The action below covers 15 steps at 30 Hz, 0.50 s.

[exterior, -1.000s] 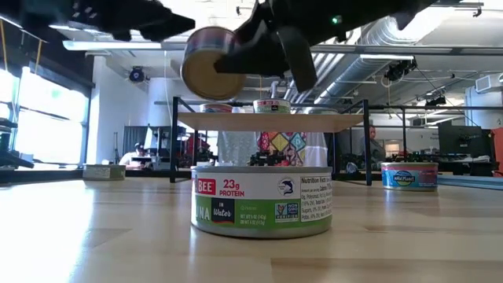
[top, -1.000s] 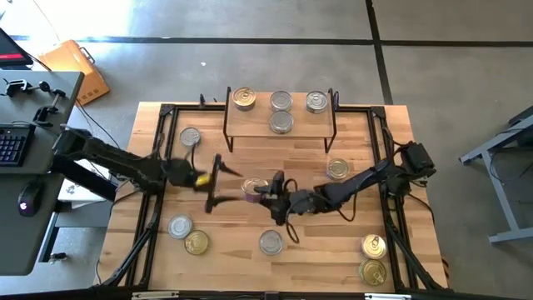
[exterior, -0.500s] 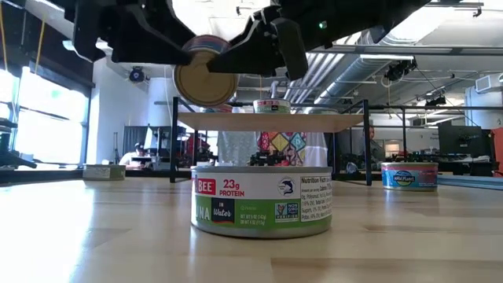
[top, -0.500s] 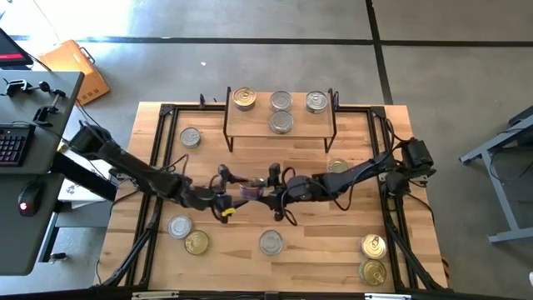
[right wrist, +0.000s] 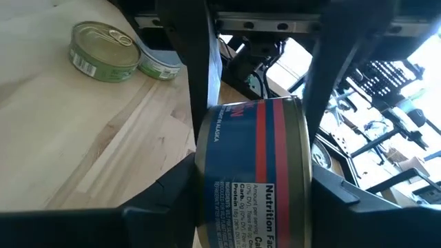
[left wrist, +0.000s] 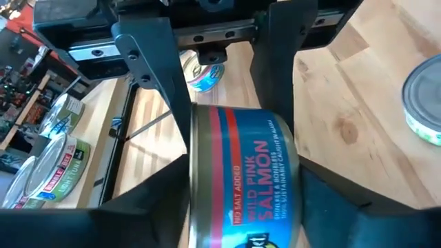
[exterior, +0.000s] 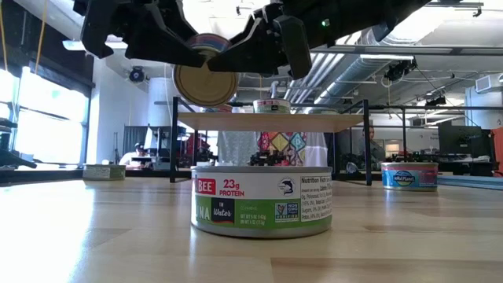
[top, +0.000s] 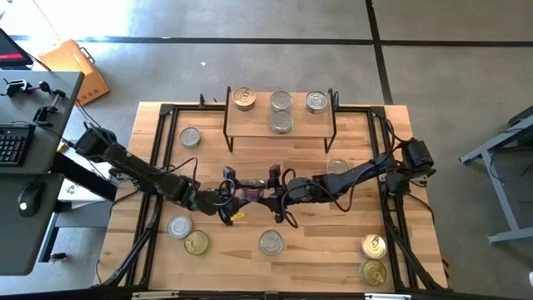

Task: Stack canned seafood by type on shelf
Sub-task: Put the blue pink tuna can aligned with the other blue pink tuna can on the shelf

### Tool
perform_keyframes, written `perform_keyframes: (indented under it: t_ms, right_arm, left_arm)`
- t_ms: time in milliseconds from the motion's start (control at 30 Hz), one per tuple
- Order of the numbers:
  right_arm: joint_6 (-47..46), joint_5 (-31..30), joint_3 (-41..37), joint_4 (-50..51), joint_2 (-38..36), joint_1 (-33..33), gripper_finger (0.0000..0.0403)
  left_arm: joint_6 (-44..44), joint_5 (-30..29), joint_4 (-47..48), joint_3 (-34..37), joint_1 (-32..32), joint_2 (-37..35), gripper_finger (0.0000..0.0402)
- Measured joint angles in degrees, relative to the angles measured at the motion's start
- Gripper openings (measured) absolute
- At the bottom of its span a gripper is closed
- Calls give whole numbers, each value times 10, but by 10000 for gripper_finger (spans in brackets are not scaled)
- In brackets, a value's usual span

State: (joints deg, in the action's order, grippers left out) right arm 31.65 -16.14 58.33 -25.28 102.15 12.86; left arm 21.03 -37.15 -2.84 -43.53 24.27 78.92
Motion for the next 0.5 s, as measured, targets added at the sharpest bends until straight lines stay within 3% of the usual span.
perform_keyframes:
  t_ms: [133,367,500]
  right_arm:
    - [-2,-2,0,4,0,0,173]
    - [-78,-16,0,45,-19,5,287]
    - [-152,-34,1,139,-50,24,306]
  left_arm:
    - [-10,-1,14,0,2,0,168]
    - [-63,3,71,1,2,0,167]
    - [-120,-4,118,0,2,-1,167]
